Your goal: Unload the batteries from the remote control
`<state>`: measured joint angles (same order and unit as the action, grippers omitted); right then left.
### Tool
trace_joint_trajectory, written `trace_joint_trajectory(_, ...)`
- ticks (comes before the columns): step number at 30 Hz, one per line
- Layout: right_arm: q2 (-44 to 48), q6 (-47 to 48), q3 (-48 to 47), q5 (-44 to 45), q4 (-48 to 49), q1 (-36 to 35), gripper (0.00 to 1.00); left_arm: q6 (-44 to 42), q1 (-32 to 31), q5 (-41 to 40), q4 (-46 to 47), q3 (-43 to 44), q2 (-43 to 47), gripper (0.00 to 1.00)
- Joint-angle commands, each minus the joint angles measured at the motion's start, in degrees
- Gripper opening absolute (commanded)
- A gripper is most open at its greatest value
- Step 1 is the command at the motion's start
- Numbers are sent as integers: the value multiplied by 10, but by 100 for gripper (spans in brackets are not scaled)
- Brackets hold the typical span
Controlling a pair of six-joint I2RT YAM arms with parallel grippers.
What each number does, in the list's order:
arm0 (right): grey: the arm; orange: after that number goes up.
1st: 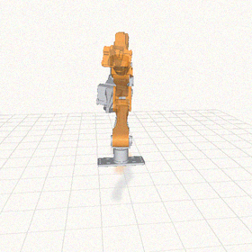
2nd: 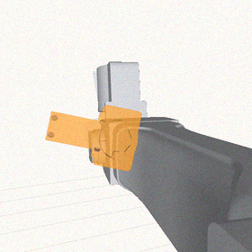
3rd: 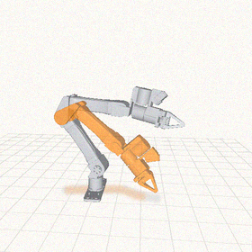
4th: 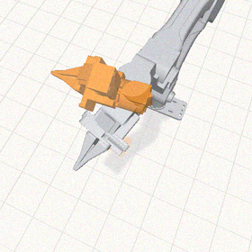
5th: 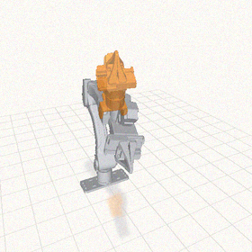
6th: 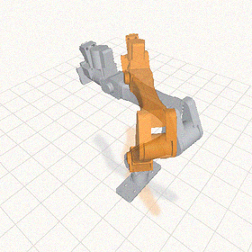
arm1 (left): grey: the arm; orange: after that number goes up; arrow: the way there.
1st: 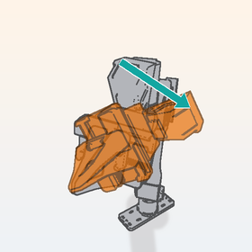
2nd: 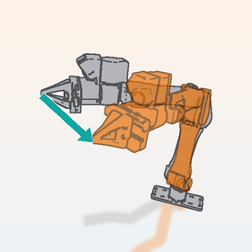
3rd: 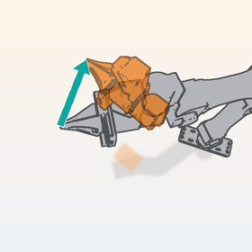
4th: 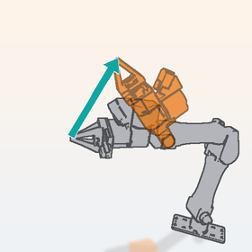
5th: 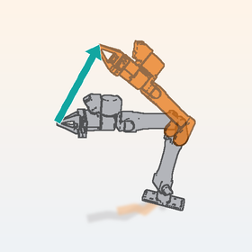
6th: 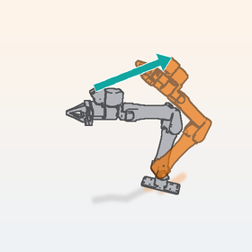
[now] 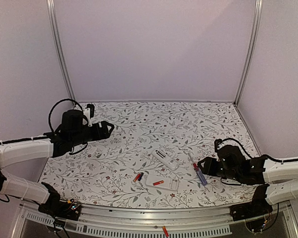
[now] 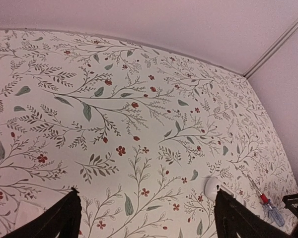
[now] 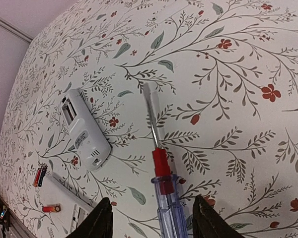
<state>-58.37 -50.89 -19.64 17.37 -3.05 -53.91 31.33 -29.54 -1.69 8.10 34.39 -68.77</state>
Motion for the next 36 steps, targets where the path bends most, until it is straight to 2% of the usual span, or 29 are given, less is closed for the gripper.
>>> trace_joint_trajectory(1,-8,-6,-3,6,21,3,58,-8,8,-1,3,-1,1,93)
trace_joint_trajectory(6,-8,4,-13,11,16,3,71,-11,9,-2,7,-2,4,92)
trace_joint_trajectory(10,-4,21,-29,19,17,3,86,-27,9,2,6,7,-4,93)
trace_joint_trajectory(12,-7,45,-48,23,21,5,97,-37,9,2,7,13,-11,93)
trace_joint_trajectory(15,-30,90,-90,-5,24,39,99,-50,11,9,19,28,-26,93)
trace_joint_trajectory(18,-69,128,-134,-68,26,102,99,-74,27,33,52,38,-53,94)
trace_joint_trajectory(22,-113,203,-167,-107,26,197,99,-81,91,44,87,42,-79,94)
trace_joint_trajectory(25,-138,244,-172,-210,61,317,99,-64,160,46,121,31,-78,94)
trace_joint_trajectory(29,-154,299,-168,-264,105,458,99,-58,254,57,172,2,-49,94)
trace_joint_trajectory(30,-156,312,-167,-269,112,493,99,-60,279,51,181,-9,-31,94)
trace_joint_trajectory(33,-150,336,-157,-281,150,562,99,-74,310,-39,198,-43,9,94)
trace_joint_trajectory(36,-130,347,-127,-258,208,600,99,-128,316,-87,240,-77,35,95)
